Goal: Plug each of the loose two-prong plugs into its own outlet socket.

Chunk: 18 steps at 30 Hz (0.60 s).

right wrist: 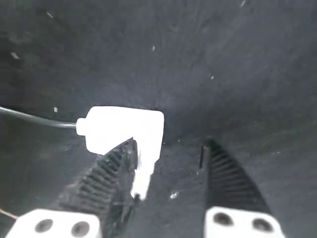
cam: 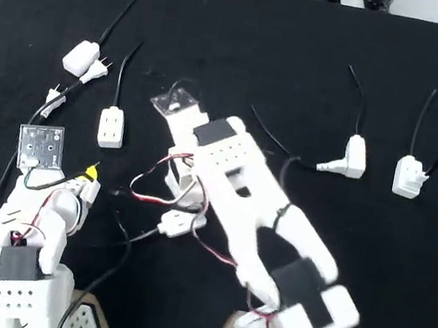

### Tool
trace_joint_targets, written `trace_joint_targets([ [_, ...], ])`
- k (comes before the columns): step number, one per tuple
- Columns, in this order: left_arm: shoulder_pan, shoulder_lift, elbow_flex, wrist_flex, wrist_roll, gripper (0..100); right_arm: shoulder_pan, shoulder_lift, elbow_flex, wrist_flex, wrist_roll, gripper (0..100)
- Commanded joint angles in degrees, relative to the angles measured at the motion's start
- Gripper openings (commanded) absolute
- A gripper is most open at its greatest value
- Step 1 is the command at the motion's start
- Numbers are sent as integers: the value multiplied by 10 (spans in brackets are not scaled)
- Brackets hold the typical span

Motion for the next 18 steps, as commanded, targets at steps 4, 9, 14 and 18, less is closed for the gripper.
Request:
trace_joint_targets([
  [4, -14, -4, -30, -11, 7, 212, -18, -138, -53, -2, 79, 201],
  [9, -69, -4, -26, -40, 19, 212, -4, -193, -130, 40, 166, 201],
  [14, -132, -4, -35, -51, 82, 212, 24, -245, -168, 123, 319, 201],
  [18, -178, -4, -39, -65, 126, 212, 11, -260, -118, 181, 455, 205],
])
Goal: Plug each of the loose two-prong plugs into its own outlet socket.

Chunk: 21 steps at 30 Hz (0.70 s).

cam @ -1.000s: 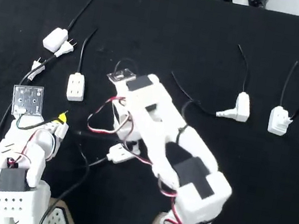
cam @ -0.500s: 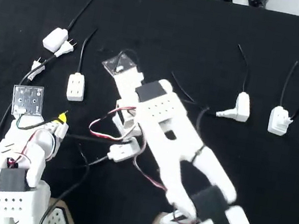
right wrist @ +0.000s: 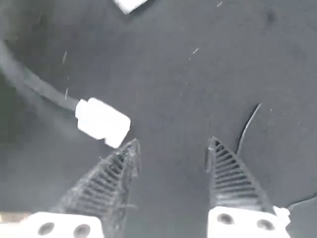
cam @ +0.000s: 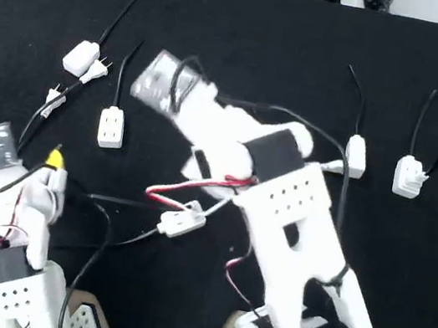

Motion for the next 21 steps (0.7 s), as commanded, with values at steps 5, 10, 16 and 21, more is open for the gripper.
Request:
trace_joint_targets([
  [5, -65, -4, -40, -20, 59, 212, -45, -32, 120, 33, 200, 206],
  [10, -73, -4, -42, -20, 59, 212, -67, -36, 189, 18, 209, 206],
  [16, -68, -4, -42, -20, 59, 212, -93, -36, 211, 77, 208, 204],
  [21, -72, -4, -41, -20, 59, 212, -90, -32, 268, -55, 207, 205],
])
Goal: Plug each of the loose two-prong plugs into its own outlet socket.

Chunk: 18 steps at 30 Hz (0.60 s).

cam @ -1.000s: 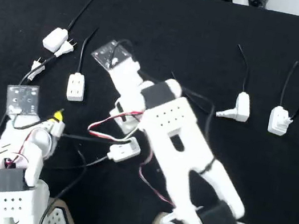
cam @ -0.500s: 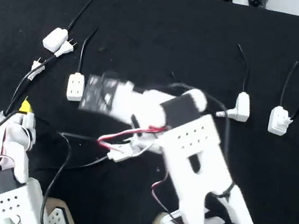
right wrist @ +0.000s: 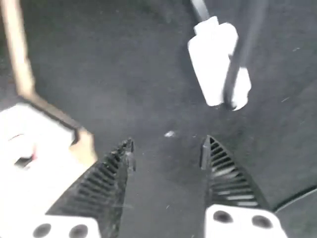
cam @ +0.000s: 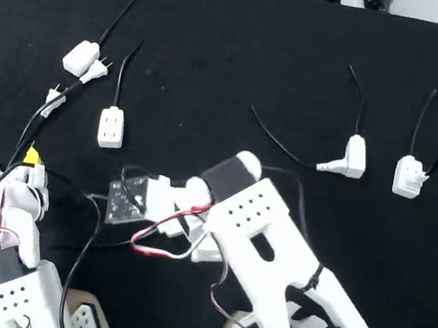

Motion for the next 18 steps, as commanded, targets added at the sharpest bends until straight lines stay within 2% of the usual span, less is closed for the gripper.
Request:
trace_joint_targets([
  [1, -5, -4, -41, -12, 6, 212, -5, -18, 34, -105, 0, 205],
  [5, -2, -4, -41, -12, 6, 212, -4, -18, 42, -126, -3, 212],
  [10, -2, -4, -42, -12, 6, 212, -7, -18, 45, -145, -3, 337],
  [18, -5, -4, -42, -12, 6, 212, -50, 61, 89, -224, -4, 275],
])
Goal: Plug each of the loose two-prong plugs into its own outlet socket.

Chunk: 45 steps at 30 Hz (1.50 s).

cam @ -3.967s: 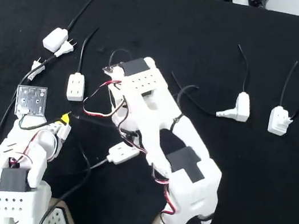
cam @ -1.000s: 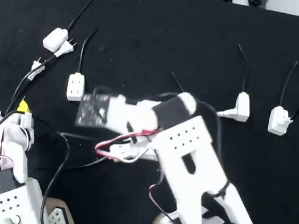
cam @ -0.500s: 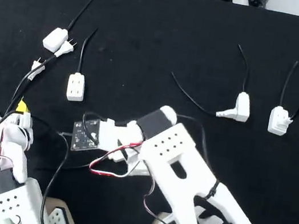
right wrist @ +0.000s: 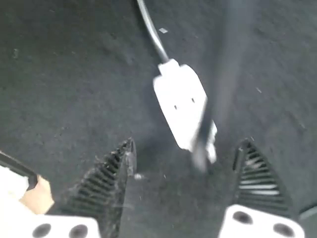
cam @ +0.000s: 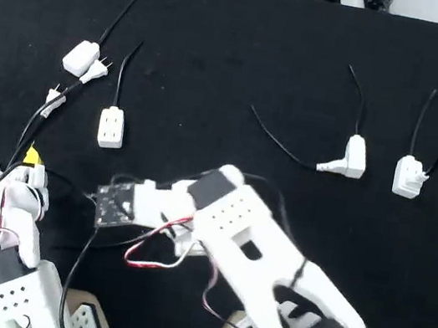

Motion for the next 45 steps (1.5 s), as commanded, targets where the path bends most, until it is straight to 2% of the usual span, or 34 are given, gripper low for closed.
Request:
trace_joint_targets([
  [1, -5, -4, -42, -12, 6, 212, -23, 48, 0, -54, -4, 274],
  [9, -7, -4, -43, -12, 6, 212, -14, 130, 0, -119, 11, 272],
  [12, -7, -4, -43, -12, 6, 212, 3, 155, 1, -127, 41, 272],
  [17, -6, -4, -43, -11, 6, 212, 43, 198, 1, -168, 49, 262],
  [19, -5, -4, -43, -11, 6, 212, 55, 208, 1, -185, 47, 193],
  [21, -4, -4, -43, -11, 6, 212, 63, 211, 0, -200, 33, 67],
  [22, -3, -4, -43, -11, 6, 212, 69, 207, 0, -209, 17, 4],
  [24, -2, -4, -43, -11, 6, 212, 91, 193, -9, -211, -40, 41],
  [27, -2, -4, -43, -11, 6, 212, 148, 148, -45, -177, -120, 14],
  [32, -2, -4, -43, -11, 6, 212, 300, 90, -165, -82, -309, 11],
  [37, -1, -4, -44, -11, 6, 212, 435, 144, -289, -54, -454, 11],
  [40, -1, -4, -43, -11, 6, 212, 485, 207, -357, -55, -504, 11],
  [45, -1, -4, -42, -11, 6, 212, 525, 347, -469, -51, -522, 11],
])
